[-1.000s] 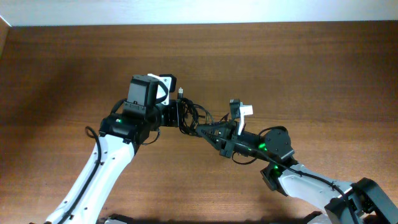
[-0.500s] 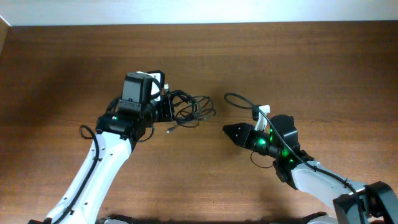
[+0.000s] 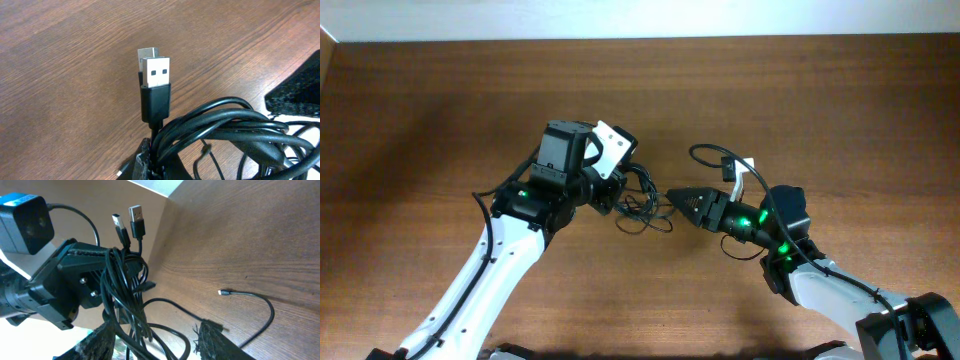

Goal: Untangle cables

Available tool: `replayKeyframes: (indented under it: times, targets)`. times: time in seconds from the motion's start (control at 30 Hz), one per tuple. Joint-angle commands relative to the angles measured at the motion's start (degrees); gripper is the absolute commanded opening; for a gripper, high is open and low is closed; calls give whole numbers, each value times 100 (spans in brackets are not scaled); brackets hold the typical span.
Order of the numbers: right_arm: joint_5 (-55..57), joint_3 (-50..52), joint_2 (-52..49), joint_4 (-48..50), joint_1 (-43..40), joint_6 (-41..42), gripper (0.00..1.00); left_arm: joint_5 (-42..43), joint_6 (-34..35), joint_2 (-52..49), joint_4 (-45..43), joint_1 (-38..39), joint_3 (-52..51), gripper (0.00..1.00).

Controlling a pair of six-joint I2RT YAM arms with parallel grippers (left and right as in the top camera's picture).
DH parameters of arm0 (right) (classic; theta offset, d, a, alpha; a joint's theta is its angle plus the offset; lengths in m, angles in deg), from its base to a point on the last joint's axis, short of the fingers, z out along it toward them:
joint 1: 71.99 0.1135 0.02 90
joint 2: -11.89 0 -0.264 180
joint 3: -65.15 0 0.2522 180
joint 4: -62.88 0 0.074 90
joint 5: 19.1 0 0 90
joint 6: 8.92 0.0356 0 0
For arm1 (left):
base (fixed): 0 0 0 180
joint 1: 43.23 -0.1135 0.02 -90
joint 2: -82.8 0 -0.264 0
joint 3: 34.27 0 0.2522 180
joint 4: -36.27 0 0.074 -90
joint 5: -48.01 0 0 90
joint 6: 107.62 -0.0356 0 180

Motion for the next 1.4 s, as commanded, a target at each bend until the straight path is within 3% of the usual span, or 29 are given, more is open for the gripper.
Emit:
replayKeyframes:
  times: [0.0,0.03,0.07,0.13,0.17,0.23,0.3,0.33,0.37,0.53,0.63,0.73,0.8,0.83,0.87,0.9,1.0,1.07,1.1,1.13,1.2,1.27,1.3,1.33,1.37]
  targets:
    - [55,-11,11,-2,168,-72,32,575,114,-7,-92,11,114,0]
    - [24,-11,11,0,260,-28,23,627,225,-7,-103,11,114,0]
    - [-208,-11,11,114,411,-31,20,623,238,-7,-153,4,114,0]
    - [-590,-11,11,396,455,-31,23,614,341,-7,-321,4,114,0]
    - [-623,-11,11,361,455,-33,23,610,717,-7,-503,7,114,0]
    - [-636,-11,11,319,455,-35,4,616,1504,-7,-767,4,114,0]
    - [-627,-11,11,170,455,-37,4,608,1928,-7,-828,-24,114,0]
    - [-573,-11,11,-118,455,-37,4,610,2553,-7,-1021,-157,114,0]
    - [-326,-11,11,-662,452,-52,4,826,3126,-7,-1217,-326,114,0]
    - [682,-11,11,-1250,448,-57,7,3635,3136,-7,-2096,-916,114,0]
    - [831,-11,11,-1493,439,-511,16,3602,3132,-7,-2068,-1147,114,0]
    - [442,-11,13,-1300,439,-507,46,2103,3147,-7,-1377,-1200,114,0]
    - [-511,-11,13,-466,439,-323,62,1088,3926,-7,-807,-1200,114,0]
    - [-695,-11,13,-144,439,-11,63,1005,4120,-7,-774,-1200,114,0]
    - [-675,-11,13,-61,439,140,74,1012,4118,-7,-774,-1189,114,0]
    - [-680,-11,11,-105,439,96,92,1025,4118,-7,-769,-1189,114,0]
    - [-684,-11,11,179,446,205,98,1023,4118,-7,-638,-1134,114,0]
    - [-568,-11,11,291,444,1318,99,999,4033,-7,-625,-909,114,0]
    - [-461,-13,11,332,444,1856,96,997,3849,-7,-627,-839,114,0]
    - [-181,-13,11,396,444,2583,78,997,3646,-7,-627,-750,114,0]
    - [105,-13,11,391,444,3471,61,1003,3174,-7,-619,-592,114,0]
    - [210,-11,11,387,444,3724,49,1003,2876,-7,-614,-389,114,0]
    - [201,-11,11,387,444,3722,34,1003,2774,-7,-603,-326,114,0]
    - [151,-11,11,387,444,3720,7,999,2710,-7,-599,-278,114,0]
    - [4,-11,11,387,444,3707,4,951,2717,-7,-605,-278,114,0]
